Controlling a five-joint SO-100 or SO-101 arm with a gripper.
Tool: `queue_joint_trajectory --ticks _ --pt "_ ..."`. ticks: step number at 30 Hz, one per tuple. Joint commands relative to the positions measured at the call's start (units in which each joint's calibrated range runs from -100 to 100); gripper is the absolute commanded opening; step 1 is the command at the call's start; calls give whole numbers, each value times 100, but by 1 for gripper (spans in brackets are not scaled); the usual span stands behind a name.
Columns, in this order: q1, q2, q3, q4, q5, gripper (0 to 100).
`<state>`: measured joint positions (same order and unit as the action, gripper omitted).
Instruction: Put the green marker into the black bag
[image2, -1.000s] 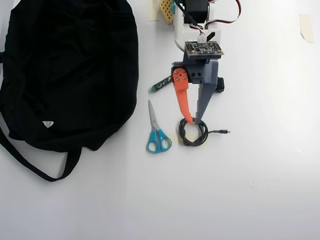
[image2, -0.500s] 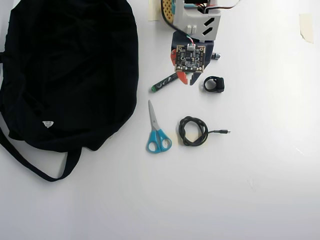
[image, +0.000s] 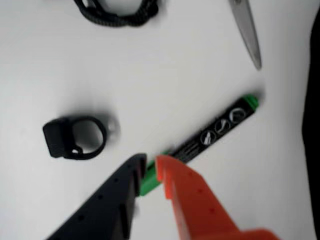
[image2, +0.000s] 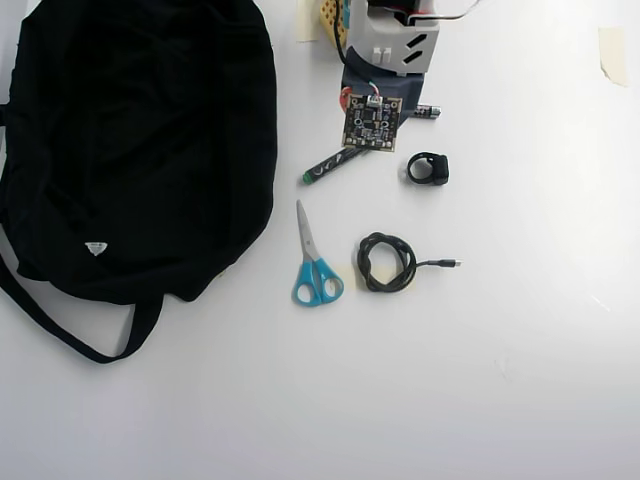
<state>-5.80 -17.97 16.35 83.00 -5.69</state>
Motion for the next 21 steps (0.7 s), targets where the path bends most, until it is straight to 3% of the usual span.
queue_joint_trajectory --ticks 1,9,21 --pt "-33 -219 -171 184 -18 2" --pt "-3 -219 -171 210 -50 2" --pt "5 -211 -135 210 -931 2"
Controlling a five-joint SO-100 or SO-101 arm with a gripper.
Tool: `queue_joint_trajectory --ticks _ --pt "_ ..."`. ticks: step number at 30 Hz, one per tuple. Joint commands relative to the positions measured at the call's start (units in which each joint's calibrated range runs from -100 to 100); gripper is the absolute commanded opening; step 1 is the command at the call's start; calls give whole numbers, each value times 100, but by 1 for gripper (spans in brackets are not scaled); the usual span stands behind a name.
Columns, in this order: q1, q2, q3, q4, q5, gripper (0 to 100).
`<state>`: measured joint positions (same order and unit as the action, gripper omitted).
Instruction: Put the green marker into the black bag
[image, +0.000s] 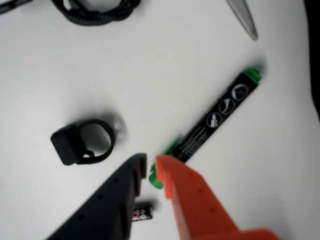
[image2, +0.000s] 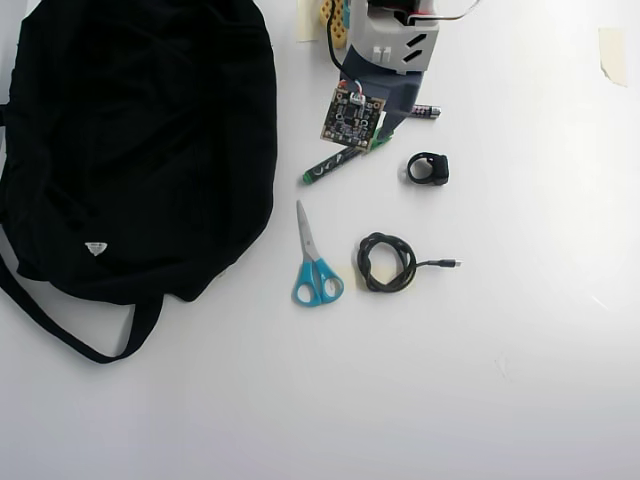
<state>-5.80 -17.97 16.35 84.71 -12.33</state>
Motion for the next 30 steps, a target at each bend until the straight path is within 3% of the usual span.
queue_joint_trajectory --ticks 1,15,30 --pt "12 -194 -126 47 -356 2" --pt "12 -120 575 73 -1399 2" --pt "19 -111 1285 -13 -1661 3"
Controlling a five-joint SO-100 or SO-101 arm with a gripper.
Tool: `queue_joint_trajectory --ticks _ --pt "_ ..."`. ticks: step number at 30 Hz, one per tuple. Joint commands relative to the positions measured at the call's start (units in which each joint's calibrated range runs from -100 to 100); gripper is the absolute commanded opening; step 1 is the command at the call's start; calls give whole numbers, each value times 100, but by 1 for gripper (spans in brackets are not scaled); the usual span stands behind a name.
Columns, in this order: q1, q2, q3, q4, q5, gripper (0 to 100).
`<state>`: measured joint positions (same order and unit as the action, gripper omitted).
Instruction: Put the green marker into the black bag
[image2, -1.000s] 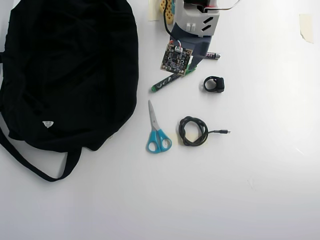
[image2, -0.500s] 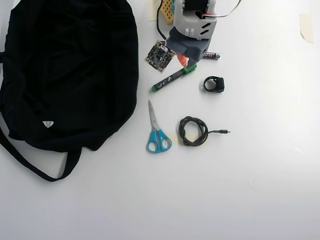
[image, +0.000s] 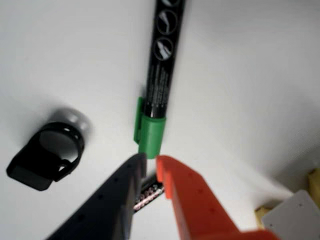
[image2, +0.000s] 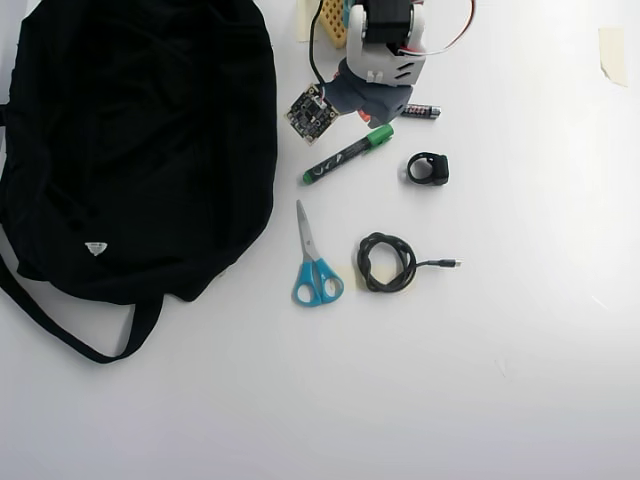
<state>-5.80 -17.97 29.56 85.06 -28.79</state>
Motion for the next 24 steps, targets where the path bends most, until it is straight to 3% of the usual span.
queue_joint_trajectory --ticks 1,8,20,24 --pt "19 -103 -36 -48 -15 3" --pt "19 -95 -27 -48 -15 14" --pt "-48 -95 458 -1012 -15 16" --pt "-160 -95 575 -1314 11 22"
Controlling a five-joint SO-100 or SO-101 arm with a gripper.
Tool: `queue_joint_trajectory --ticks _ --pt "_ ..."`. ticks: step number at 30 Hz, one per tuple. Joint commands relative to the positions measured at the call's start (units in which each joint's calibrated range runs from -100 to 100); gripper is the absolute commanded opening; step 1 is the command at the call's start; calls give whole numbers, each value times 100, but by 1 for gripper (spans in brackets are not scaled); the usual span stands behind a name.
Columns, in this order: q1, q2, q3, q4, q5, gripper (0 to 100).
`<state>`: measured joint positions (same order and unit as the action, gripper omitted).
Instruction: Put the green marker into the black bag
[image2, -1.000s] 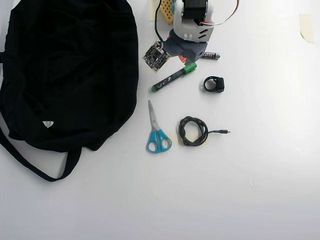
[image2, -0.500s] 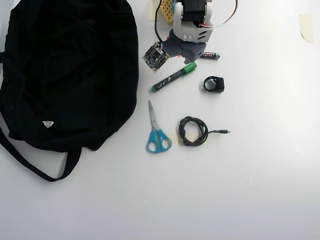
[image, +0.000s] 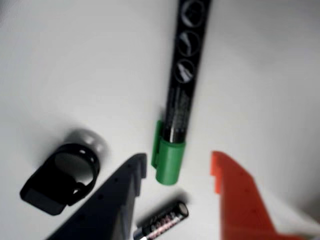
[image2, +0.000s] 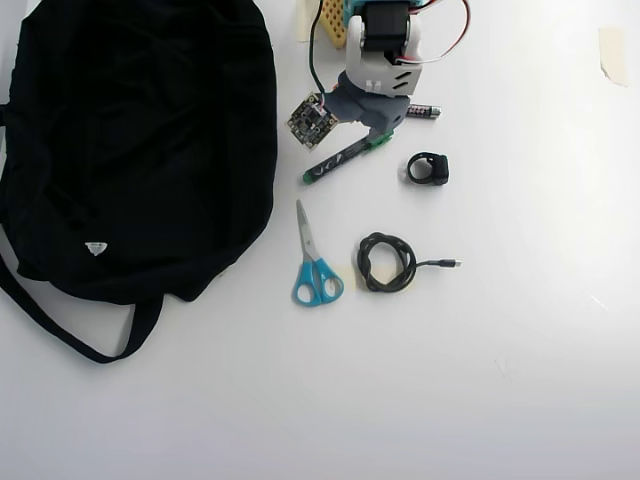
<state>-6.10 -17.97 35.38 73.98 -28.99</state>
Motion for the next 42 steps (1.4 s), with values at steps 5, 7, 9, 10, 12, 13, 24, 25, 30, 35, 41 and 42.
queue_joint_trajectory --ticks 5,7,9,10,12,13,24,25,30,35,41,42 --pt "-183 -86 164 -352 9 26" --pt "-183 -86 272 -542 4 26" --pt "-183 -86 389 -774 4 26" --pt "-183 -86 451 -886 4 26" --pt "-183 -86 559 -1067 4 26" --pt "-183 -70 604 -1136 4 26" --pt "-146 1017 263 -1377 9 26" --pt "-138 1059 254 -1429 9 26" --pt "-116 1258 254 -1748 9 26" --pt "-116 1524 254 -1937 15 26" --pt "-26 1648 254 -1963 15 26" --pt "-3 1648 254 -1963 15 26"
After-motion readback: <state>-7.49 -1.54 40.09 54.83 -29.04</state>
